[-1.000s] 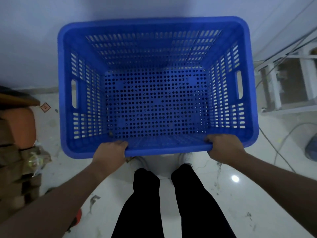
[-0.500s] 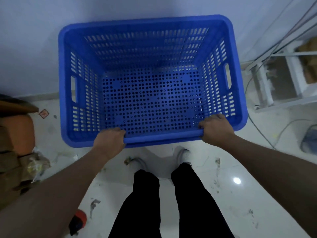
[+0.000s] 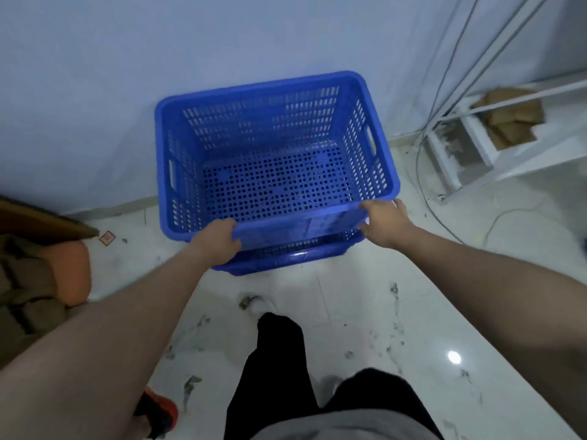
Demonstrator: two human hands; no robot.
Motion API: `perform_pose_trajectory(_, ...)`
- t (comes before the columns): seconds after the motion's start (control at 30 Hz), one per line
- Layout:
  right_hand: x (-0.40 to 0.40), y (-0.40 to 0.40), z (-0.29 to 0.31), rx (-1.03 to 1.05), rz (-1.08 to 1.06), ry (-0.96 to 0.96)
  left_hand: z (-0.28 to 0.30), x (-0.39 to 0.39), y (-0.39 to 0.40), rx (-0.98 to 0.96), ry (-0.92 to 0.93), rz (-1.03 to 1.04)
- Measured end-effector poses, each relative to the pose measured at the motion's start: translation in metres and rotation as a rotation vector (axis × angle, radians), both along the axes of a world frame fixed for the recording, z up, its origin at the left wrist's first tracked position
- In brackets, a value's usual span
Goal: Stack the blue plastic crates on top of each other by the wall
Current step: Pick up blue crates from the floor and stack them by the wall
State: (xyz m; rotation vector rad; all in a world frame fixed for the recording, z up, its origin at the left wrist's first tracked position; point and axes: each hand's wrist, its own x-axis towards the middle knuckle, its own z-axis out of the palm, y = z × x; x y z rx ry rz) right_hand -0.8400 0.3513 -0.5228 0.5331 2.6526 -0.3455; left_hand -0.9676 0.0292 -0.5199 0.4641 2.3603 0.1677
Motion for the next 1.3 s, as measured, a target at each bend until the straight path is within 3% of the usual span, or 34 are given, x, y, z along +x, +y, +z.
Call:
perform_pose_trajectory(0.27, 0.031, 0.014, -0.001, -0.1, -0.294, 0.035, -0.01, 0.073, -0.037, 0.254, 0.098, 0.513)
perform_pose_trajectory(0.37, 0.029, 0.013, -0.011, -0.185, -0.436, 0.041, -0.025, 0.06, -0.043, 0.303, 0.153, 0.713)
perform_pose_trajectory(0.47, 0.006, 0.026, -0.036, -0.318, -0.658, 0.172, -0.054, 0.011, -0.058, 0.34, 0.203, 1.0)
perform_pose_trajectory(0.57, -0.024, 0.039, -0.065, -0.474, -0.98, 0.384, -0.091, -0.035, -0.067, 0.354, 0.225, 1.189)
perform_pose_trajectory(0.67, -0.047, 0.041, -0.091, -0.726, -1.28, 0.377, -0.12, -0.06, -0.059, 0.432, 0.219, 1.389)
perform_pose_trajectory(0.83, -0.059, 0.026, -0.128, -1.123, -1.428, 0.36, -0.157, -0.057, -0.041, 0.734, -0.069, 1.819)
perform_pose_trajectory(0.97, -0.07, 0.032, -0.13, -1.328, -1.522, 0.433, -0.162, -0.068, -0.036, 0.927, -0.147, 1.923)
perform_pose_trajectory(1.3, -0.02, 0.03, -0.125, -1.293, -1.654, 0.405, -0.165, -0.014, -0.04, 0.952, -0.189, 1.935)
